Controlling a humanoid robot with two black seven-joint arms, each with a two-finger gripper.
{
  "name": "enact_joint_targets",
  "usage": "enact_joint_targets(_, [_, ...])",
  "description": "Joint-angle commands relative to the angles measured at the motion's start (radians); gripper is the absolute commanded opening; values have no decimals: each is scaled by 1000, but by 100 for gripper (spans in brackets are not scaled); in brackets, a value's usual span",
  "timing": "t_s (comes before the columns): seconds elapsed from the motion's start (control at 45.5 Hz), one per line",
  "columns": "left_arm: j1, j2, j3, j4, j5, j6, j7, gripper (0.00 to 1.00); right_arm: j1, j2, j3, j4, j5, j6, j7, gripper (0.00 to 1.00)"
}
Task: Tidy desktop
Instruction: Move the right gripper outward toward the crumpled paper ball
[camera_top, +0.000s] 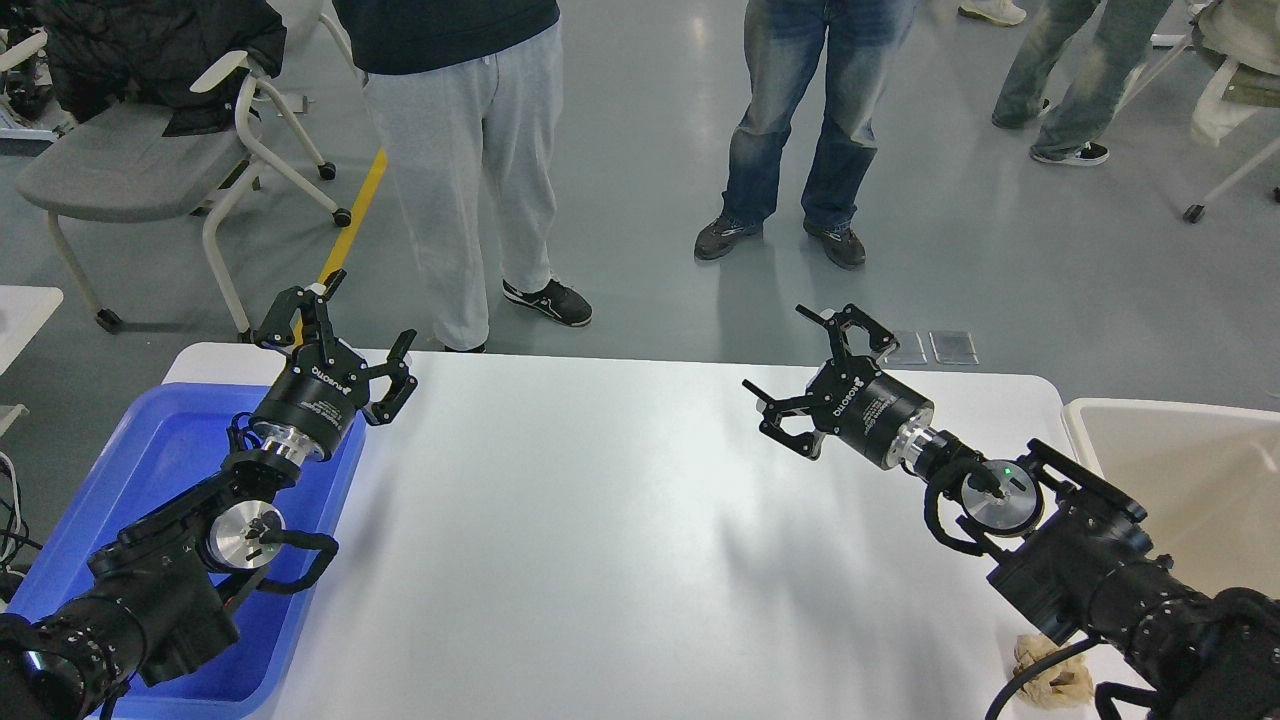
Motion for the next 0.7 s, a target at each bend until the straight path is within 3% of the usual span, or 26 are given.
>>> enact_joint_targets(0.0, [0, -1, 0, 0, 0, 0, 0, 100, -1, 0, -3, 2, -1, -1, 0, 100])
enact_joint_targets(0.374, [0, 1, 0, 0, 0, 0, 0, 100, -18, -6, -6, 34, -57, -3, -8, 100])
enact_joint_targets(0.528, [0, 1, 0, 0, 0, 0, 0, 100, -18, -87, -52, 109, -83, -15, -9, 100])
enact_joint_targets(0.682, [0, 1, 0, 0, 0, 0, 0, 100, -20, -222, -93, 276, -92, -94, -8, 100])
